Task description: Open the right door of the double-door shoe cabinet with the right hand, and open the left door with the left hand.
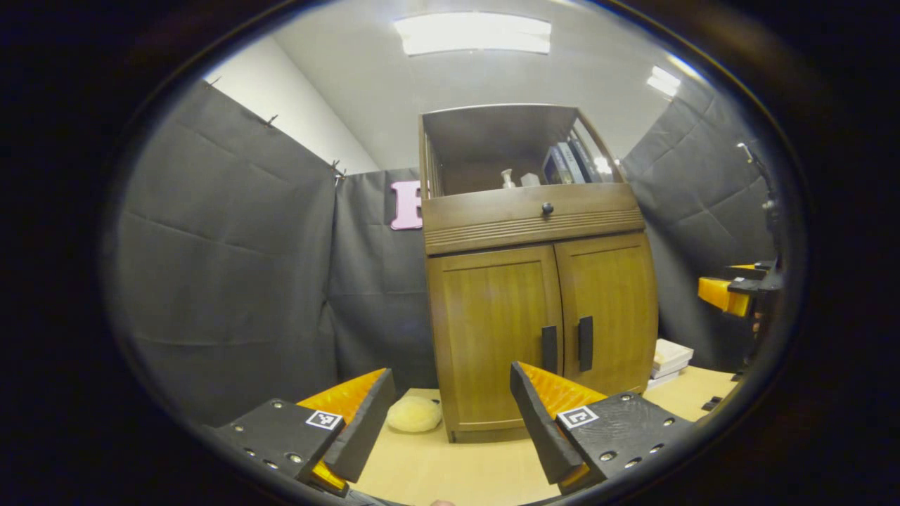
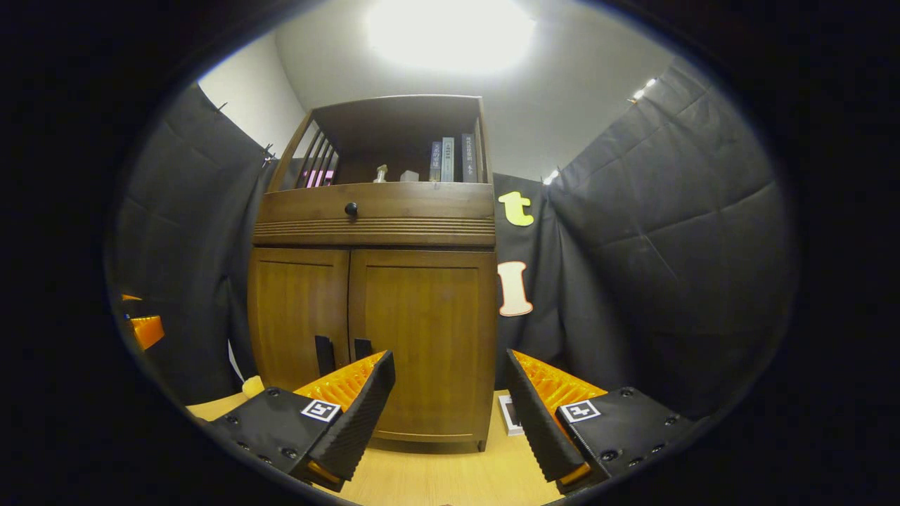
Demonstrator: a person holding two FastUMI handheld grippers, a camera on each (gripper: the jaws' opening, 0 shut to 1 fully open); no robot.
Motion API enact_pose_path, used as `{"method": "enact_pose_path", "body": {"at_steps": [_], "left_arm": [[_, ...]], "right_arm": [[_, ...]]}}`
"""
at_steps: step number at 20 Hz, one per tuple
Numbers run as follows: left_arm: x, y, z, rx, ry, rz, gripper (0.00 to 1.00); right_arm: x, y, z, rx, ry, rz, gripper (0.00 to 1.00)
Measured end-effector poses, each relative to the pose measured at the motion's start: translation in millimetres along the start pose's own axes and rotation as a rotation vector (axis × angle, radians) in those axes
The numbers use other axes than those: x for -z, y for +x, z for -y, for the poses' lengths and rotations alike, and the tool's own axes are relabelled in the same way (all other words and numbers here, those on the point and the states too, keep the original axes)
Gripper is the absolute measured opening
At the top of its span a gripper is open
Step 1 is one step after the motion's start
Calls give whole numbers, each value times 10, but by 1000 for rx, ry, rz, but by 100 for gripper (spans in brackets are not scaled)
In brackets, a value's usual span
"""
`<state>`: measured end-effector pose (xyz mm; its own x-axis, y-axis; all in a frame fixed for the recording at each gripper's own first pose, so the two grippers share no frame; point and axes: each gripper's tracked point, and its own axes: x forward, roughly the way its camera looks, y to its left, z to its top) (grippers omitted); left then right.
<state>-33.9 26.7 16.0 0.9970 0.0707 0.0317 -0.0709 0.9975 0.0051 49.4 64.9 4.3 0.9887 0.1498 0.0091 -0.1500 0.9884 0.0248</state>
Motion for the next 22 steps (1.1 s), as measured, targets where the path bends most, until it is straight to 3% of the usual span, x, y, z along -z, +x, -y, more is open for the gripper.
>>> {"method": "enact_pose_path", "body": {"at_steps": [6,10,22], "left_arm": [[-57,-105,-152,-59,17,-1,95],[-31,-273,-482,-103,23,-7,95],[-34,-531,-782,-205,59,-29,95]], "right_arm": [[16,412,-251,-51,24,-8,96],[65,710,-438,-90,31,-21,97],[582,1339,-1003,-172,69,-105,98]]}}
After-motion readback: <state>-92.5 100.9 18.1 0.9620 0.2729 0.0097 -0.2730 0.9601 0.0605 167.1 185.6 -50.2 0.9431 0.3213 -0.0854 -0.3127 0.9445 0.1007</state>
